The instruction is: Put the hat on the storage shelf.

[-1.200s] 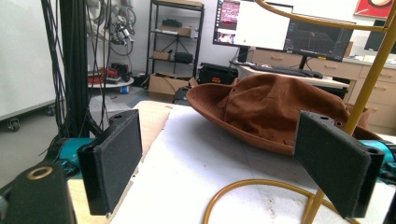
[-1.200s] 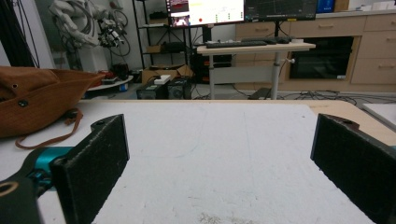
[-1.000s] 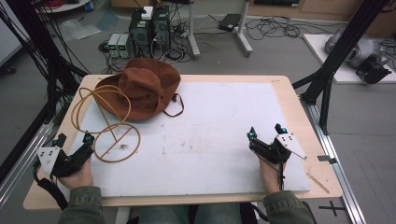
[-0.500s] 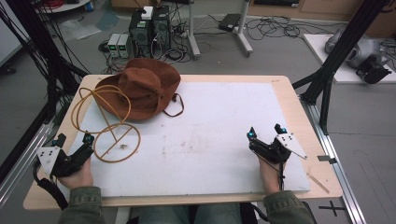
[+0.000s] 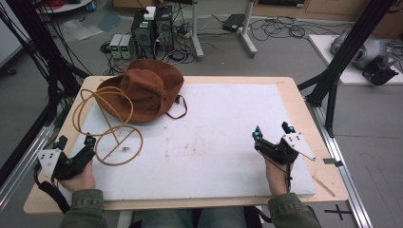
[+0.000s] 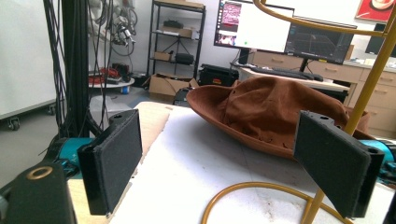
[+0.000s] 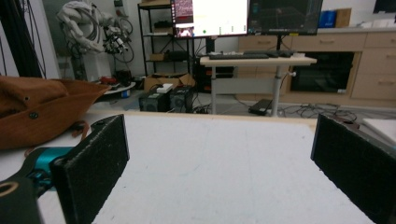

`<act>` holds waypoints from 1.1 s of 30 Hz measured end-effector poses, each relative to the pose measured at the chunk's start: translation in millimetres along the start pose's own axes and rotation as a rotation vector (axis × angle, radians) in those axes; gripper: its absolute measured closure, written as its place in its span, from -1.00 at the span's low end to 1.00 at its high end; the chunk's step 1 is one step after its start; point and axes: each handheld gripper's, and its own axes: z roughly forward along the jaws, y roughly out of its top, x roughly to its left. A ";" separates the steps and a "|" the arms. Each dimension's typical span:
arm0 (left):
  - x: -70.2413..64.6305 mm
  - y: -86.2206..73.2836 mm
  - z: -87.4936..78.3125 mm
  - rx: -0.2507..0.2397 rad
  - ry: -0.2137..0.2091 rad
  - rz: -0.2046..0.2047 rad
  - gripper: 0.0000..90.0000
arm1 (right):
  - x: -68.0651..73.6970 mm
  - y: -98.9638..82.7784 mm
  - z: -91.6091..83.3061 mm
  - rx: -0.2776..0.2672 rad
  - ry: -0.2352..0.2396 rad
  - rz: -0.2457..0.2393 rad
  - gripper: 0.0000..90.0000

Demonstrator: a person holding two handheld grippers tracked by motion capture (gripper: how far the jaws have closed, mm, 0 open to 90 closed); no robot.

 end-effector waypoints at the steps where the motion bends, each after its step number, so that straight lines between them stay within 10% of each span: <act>1: 0.0 0.0 0.2 0.001 -0.001 0.003 -0.64 | -2.6 12.8 -0.5 -0.014 -0.005 -0.002 -0.91; 14: -4.9 -0.2 4.6 0.001 -0.019 -0.001 -0.64 | 7.7 110.8 19.5 -0.143 0.041 -0.039 -0.91; 20: -3.4 -0.1 4.9 -0.002 -0.011 0.005 -0.64 | 42.8 148.2 63.4 -0.096 0.147 -0.114 -0.91; 33: -2.6 -0.9 4.8 0.005 -0.009 -0.022 -0.64 | 127.1 175.8 137.1 0.004 0.311 -0.120 -0.91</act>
